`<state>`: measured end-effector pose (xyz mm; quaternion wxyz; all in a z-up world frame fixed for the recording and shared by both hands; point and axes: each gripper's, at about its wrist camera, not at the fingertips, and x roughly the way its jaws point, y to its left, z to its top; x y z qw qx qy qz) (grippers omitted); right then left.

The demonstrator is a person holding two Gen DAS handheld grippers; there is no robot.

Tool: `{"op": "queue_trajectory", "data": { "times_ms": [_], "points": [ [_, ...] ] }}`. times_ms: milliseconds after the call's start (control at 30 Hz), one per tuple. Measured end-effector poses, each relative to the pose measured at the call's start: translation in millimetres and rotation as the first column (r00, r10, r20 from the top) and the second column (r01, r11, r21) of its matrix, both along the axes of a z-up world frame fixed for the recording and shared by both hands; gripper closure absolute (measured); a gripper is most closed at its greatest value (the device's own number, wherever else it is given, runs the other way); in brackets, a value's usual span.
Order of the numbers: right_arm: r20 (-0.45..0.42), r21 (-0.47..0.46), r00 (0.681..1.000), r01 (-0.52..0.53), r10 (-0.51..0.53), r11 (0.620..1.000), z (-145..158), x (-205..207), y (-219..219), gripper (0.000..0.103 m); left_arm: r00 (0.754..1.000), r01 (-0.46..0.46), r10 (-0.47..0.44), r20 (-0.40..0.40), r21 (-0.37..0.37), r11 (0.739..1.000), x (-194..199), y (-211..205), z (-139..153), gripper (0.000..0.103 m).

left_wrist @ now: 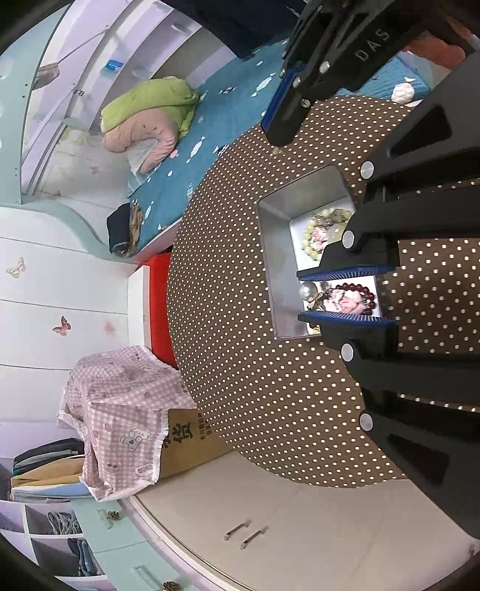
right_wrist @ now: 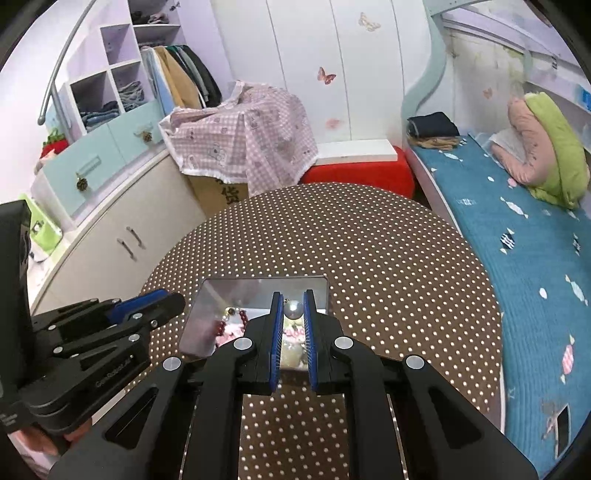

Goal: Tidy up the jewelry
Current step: 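Carry both pearl earrings over the tin and open both tools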

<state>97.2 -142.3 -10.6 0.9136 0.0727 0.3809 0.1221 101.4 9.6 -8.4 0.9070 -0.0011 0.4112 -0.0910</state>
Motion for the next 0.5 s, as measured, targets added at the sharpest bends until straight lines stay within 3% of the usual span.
{"op": "queue_trajectory", "data": {
  "times_ms": [300, 333, 367, 433, 467, 500],
  "points": [
    [-0.016, 0.006, 0.999, -0.027, 0.027, 1.000, -6.9, 15.3, 11.5, 0.089, 0.999, -0.033, 0.033, -0.024, 0.033, 0.999, 17.3, 0.0, -7.1, 0.087],
    [-0.015, 0.004, 1.000, -0.017, 0.017, 1.000, -7.1, 15.6, 9.4, 0.089, 0.999, -0.036, 0.037, -0.027, 0.037, 0.999, 16.7, 0.4, -7.9, 0.083],
    [-0.018, -0.006, 1.000, -0.006, 0.006, 1.000, -7.1, 17.3, 8.7, 0.086, 0.999, -0.038, 0.039, -0.030, 0.037, 0.999, 17.3, 0.8, -8.4, 0.067],
    [-0.021, -0.010, 1.000, 0.011, -0.011, 1.000, -7.7, 18.7, 7.1, 0.058, 0.999, -0.048, 0.048, -0.023, 0.029, 0.998, 18.2, 3.9, -8.4, 0.050],
    [-0.011, -0.005, 0.999, 0.039, -0.039, 0.999, -7.4, 17.9, 3.8, 0.034, 0.998, -0.056, 0.057, -0.018, 0.034, 0.998, 17.7, 4.6, -8.2, 0.051],
    [0.007, -0.004, 0.998, 0.056, -0.056, 0.998, -6.4, 16.2, 1.4, 0.032, 0.998, -0.059, 0.060, -0.019, 0.036, 0.998, 16.6, 4.9, -8.5, 0.051]
  ]
}}
